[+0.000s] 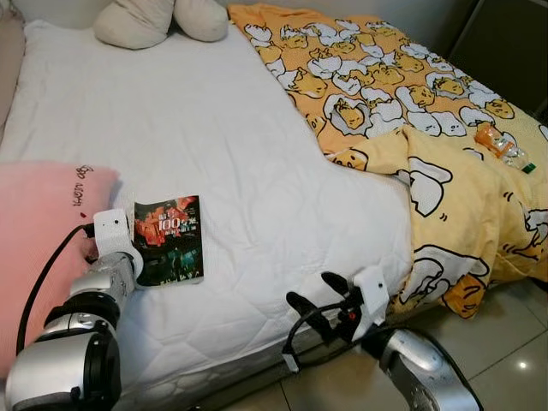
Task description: Clean up the room
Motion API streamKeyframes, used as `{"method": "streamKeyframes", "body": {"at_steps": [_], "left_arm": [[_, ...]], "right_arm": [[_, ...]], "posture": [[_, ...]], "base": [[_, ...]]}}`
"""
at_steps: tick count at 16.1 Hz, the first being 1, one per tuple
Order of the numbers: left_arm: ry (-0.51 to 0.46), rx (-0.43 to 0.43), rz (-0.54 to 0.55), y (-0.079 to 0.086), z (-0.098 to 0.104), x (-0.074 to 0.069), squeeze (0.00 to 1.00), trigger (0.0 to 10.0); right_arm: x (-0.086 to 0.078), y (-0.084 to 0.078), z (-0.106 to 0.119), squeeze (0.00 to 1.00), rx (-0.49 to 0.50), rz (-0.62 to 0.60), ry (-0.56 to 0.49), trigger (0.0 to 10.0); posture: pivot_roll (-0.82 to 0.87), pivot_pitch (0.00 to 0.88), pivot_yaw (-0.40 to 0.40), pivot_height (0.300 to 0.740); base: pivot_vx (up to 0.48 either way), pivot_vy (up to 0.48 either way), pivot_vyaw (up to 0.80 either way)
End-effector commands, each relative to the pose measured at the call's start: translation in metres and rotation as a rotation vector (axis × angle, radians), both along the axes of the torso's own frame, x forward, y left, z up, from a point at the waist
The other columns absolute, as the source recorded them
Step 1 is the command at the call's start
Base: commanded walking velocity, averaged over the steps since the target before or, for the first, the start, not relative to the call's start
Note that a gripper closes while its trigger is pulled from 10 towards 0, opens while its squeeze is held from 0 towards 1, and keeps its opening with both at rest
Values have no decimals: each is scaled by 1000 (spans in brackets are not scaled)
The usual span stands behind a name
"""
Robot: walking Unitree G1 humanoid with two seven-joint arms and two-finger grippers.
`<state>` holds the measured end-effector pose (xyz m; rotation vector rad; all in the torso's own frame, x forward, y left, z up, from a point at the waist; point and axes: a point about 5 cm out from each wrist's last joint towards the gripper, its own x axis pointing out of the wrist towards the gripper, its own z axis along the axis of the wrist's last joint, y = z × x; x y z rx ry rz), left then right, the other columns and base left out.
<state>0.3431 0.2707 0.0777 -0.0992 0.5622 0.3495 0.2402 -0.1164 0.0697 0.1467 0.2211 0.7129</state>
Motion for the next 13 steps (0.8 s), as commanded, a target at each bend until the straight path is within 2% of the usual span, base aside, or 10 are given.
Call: {"method": "streamKeyframes", "body": {"at_steps": [1,3,5,6,8,9,10,11,13], "left_arm": [[90,3,69,2,-20,-15,1000,0],[43,62,101,7,-11,-13,1000,0],[-2,204,135,26,5,-14,1000,0],[0,238,89,23,8,-13,1000,0],[16,287,67,27,9,-15,1000,0],[40,291,32,25,8,-14,1000,2745],[49,295,-33,18,10,-11,78,10000],[34,295,-67,12,13,-9,0,10000],[52,292,-98,5,6,-13,35,10000]], "right_arm": [[-2,-1,-4,0,5,12,23,10000],[-3,0,-6,0,6,19,29,10000],[-4,1,-7,0,6,27,35,10000],[-4,1,-8,0,7,31,41,10000],[-4,2,-10,0,8,36,47,10000],[-4,2,-10,0,8,39,49,10000],[-4,3,-11,0,7,43,54,10000],[-5,3,-13,0,3,47,59,10000],[-5,3,-14,0,1,48,65,10000]], "posture": [[173,122,-64,740],[176,119,-64,740],[180,115,-61,740],[192,114,-62,740],[196,113,-63,740],[200,112,-62,740],[203,110,-59,740],[204,108,-59,740],[206,107,-59,740]], "base": [[0,0,0],[0,0,0],[0,0,0],[0,0,0],[0,0,0],[0,0,0],[0,0,0],[0,0,0],[0,0,0]]}}
